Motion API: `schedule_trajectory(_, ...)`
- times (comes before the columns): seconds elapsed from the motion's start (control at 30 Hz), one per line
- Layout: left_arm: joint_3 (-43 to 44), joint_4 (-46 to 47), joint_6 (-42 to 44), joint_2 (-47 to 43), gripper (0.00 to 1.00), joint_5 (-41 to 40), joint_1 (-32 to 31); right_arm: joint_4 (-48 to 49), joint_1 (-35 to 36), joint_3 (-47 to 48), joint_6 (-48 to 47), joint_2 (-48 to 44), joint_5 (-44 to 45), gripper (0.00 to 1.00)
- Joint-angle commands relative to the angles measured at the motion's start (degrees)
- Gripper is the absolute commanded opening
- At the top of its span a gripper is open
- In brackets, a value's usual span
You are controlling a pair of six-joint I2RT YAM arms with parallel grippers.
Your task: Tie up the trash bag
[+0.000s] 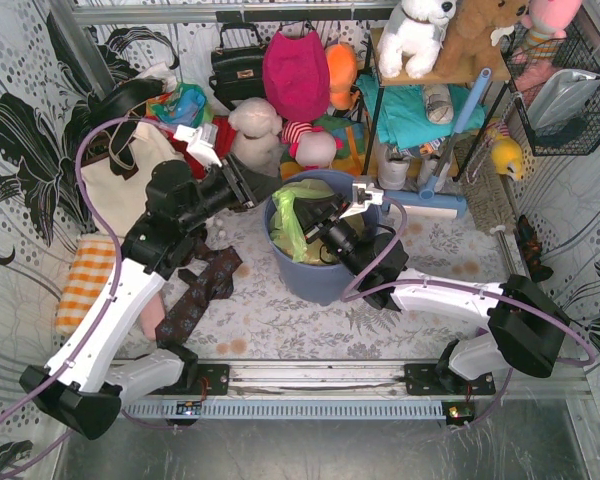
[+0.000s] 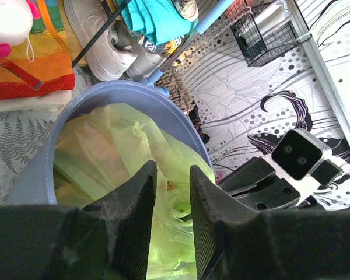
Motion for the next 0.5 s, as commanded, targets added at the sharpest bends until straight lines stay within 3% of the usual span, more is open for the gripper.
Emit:
schedule_trajectory(0.0, 2.1, 0.7, -0.9, -2.5, 0.38, -0.6, 0.4, 2.3, -0.3, -0.1, 0.2, -1.3, -0.5, 0.0)
schedule_trajectory(0.47, 3.5, -3.7, -0.9, -4.1, 0.38, -0.7, 0.4, 1.8, -0.3, -0.2, 0.3, -1.7, 0.1, 0.0)
